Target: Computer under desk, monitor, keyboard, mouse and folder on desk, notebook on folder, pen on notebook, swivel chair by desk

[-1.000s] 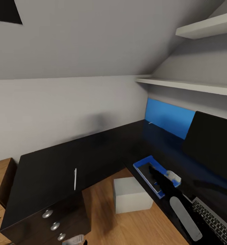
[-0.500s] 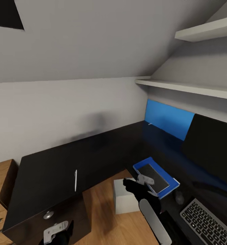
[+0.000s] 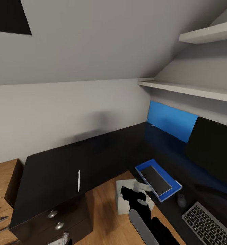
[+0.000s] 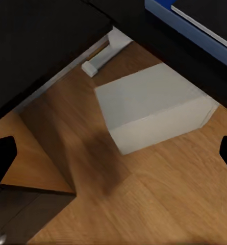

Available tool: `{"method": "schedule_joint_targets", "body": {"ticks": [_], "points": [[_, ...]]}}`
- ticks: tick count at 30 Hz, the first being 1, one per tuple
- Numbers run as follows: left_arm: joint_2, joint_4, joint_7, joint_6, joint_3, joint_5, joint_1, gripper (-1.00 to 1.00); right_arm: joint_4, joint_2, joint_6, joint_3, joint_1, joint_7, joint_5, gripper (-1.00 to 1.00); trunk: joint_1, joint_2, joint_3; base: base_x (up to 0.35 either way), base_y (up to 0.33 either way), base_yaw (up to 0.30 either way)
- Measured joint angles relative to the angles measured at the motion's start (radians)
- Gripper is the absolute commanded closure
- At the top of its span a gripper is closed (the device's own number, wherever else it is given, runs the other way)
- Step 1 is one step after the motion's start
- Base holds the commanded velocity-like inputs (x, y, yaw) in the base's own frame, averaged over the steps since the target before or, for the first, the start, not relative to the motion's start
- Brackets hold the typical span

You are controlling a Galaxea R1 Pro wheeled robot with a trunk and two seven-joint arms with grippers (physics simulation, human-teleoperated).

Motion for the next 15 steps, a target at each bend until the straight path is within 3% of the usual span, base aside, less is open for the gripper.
{"method": "schedule_joint_targets", "body": {"ticks": [4, 9, 15], "points": [[-0.001, 0.049, 0.000, -0.003, -0.003, -0.005, 0.000, -1.00, 0.001, 0.001, -0.003, 0.022, 0.000, -0.006, 0.029, -1.00, -0.015, 0.028, 0.011, 0.000, 0.000, 0.253], [0.000, 0.066, 0.001, -0.004, 0.000, -0.007, 0.000, -1.00, 0.012, 0.002, -0.006, 0.089, 0.000, -0.009, 0.089, -1.00, -0.035, 0.063, 0.023, 0.000, 0.000, 0.250], [0.000, 0.069, 0.005, -0.005, 0.001, -0.006, 0.000, -1.00, 0.045, 0.008, -0.016, 0.097, 0.000, -0.009, 0.097, -1.00, -0.058, 0.105, 0.037, 0.000, 0.000, 0.245]]}}
